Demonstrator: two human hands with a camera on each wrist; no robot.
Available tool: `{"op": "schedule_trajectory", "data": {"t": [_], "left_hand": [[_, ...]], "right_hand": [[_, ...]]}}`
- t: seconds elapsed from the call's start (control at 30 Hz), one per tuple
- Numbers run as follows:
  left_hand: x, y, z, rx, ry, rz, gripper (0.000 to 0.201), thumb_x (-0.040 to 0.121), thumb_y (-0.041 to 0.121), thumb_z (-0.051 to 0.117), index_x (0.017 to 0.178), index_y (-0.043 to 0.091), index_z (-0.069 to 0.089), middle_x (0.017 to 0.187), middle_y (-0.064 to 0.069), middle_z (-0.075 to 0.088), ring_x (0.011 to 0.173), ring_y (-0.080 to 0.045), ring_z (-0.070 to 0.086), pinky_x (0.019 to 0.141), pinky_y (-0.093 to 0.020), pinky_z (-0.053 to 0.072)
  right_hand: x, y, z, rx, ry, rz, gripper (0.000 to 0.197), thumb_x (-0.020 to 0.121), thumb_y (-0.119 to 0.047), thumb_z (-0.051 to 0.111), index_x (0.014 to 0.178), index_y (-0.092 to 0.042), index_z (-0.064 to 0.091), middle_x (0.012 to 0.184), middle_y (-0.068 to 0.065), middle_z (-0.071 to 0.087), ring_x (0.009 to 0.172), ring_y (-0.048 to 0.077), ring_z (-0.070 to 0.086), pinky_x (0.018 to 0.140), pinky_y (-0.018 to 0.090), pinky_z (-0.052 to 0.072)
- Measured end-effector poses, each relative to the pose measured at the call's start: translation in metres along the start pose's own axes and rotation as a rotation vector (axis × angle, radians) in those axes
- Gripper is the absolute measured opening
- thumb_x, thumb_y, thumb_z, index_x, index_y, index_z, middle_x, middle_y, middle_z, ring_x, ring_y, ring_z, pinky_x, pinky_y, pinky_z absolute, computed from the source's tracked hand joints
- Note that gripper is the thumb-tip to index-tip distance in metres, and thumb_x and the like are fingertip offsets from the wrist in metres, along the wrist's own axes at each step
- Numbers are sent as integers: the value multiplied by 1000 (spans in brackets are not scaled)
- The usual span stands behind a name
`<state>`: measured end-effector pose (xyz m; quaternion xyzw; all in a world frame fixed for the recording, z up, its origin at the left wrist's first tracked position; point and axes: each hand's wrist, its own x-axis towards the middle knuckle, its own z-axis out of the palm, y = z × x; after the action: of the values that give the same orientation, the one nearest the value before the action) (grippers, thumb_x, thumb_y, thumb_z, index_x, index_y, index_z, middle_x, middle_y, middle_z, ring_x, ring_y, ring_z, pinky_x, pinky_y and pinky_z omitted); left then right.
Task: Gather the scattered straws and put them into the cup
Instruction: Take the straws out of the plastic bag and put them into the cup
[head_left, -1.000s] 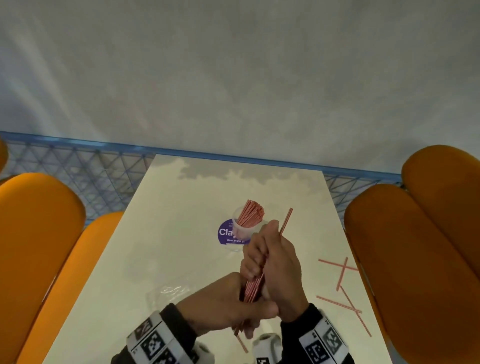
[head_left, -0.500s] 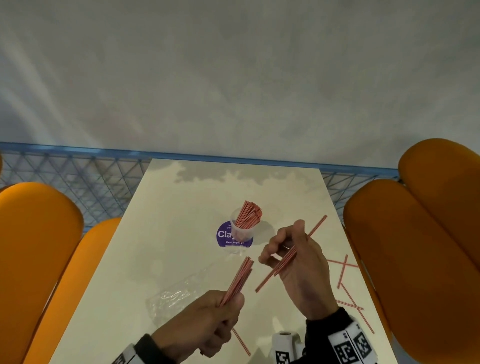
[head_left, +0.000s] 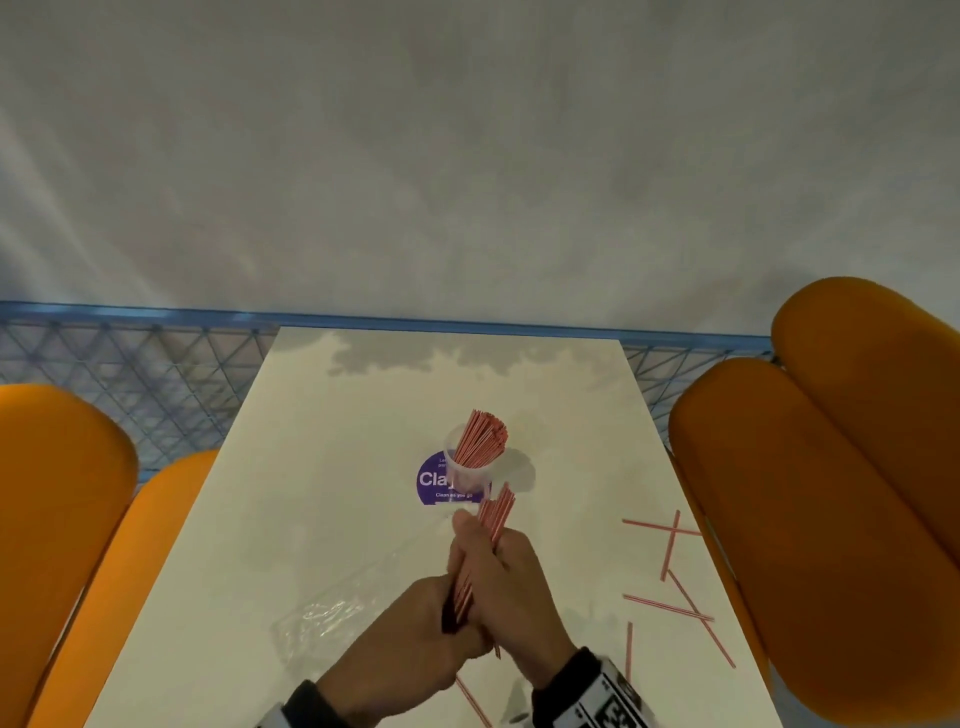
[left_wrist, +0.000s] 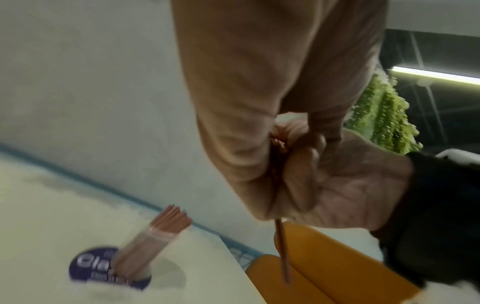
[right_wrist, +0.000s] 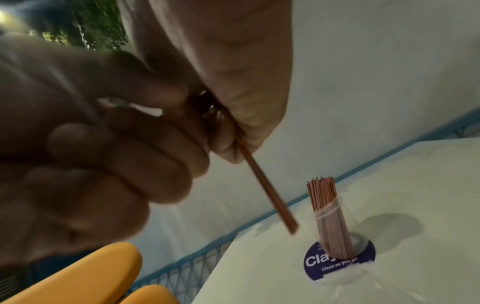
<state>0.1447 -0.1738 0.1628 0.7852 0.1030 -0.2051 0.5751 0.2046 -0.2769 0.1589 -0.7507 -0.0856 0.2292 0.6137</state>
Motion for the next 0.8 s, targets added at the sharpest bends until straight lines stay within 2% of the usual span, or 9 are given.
{"op": "schedule_trajectory", "data": {"t": [0.1, 0.2, 0.33, 0.47, 0.53, 0.6, 0.67, 0.73, 0.8], "left_hand": [[-1, -10, -4, -194, -67, -82, 20, 83, 15, 64, 101, 8, 62, 80, 0, 70, 72, -16, 69, 72, -31, 55], [0, -21, -9, -429, -50, -205, 22, 85, 18, 64, 104, 6, 63, 93, -10, 72, 87, -26, 71, 77, -34, 55], [7, -27, -13, -896, 99, -299, 34, 93, 36, 55, 98, 3, 63, 91, -17, 69, 84, -30, 67, 75, -41, 51], [17, -17, -14, -1400, -105, -277, 66, 89, 56, 49, 116, -2, 62, 101, -22, 68, 92, -36, 67, 90, -48, 50], [21, -15, -15, -1547, -185, -217, 74, 90, 58, 43, 128, -3, 58, 115, -24, 65, 106, -37, 63, 103, -50, 40], [23, -17, -16, -1566, -202, -163, 79, 90, 62, 41, 130, -4, 56, 126, -24, 62, 113, -36, 61, 108, -49, 34], [24, -21, -16, -1492, -187, -86, 77, 84, 64, 55, 121, -4, 64, 126, -25, 62, 111, -36, 63, 107, -50, 40], [28, -30, -22, -1221, -222, -55, 59, 70, 44, 82, 108, 0, 72, 114, -21, 69, 103, -32, 67, 97, -49, 50], [26, -33, -31, -783, -273, -41, 33, 69, 22, 85, 94, 5, 73, 90, -10, 72, 83, -21, 68, 84, -40, 52]], "right_hand": [[9, -2, -5, 19, 29, -43, 46, 98, -45, 44, 60, -19, 43, 50, -9, 40, 48, 9, 38, 55, 25, 36], [14, -13, -14, 203, -22, -80, 46, 98, -45, 41, 63, -17, 52, 56, 2, 44, 52, 15, 43, 54, 26, 41], [11, -33, -10, 541, -64, -75, 39, 89, -45, 54, 56, -24, 52, 51, 0, 20, 45, 14, 14, 46, 31, 14], [9, -26, 15, 442, -60, -118, 52, 81, -48, 67, 56, -9, 43, 41, 3, 33, 37, 16, 30, 45, 26, 28], [12, -17, 25, 415, -31, -110, 57, 82, -48, 67, 50, -10, 38, 40, 5, 32, 37, 16, 29, 45, 26, 30], [16, -14, 28, 493, 20, -38, 59, 87, -48, 62, 51, -14, 31, 43, 2, 23, 40, 15, 19, 44, 26, 21], [21, -11, 26, 457, 31, -15, 56, 90, -47, 52, 48, -15, 31, 42, 0, 25, 40, 16, 23, 45, 27, 25], [24, -6, 23, 274, 37, -41, 56, 93, -48, 46, 48, -14, 43, 45, 3, 41, 43, 17, 41, 51, 31, 40], [25, 0, 21, 123, 11, -67, 52, 90, -51, 46, 59, -10, 52, 53, 2, 50, 52, 15, 49, 60, 29, 45]]}}
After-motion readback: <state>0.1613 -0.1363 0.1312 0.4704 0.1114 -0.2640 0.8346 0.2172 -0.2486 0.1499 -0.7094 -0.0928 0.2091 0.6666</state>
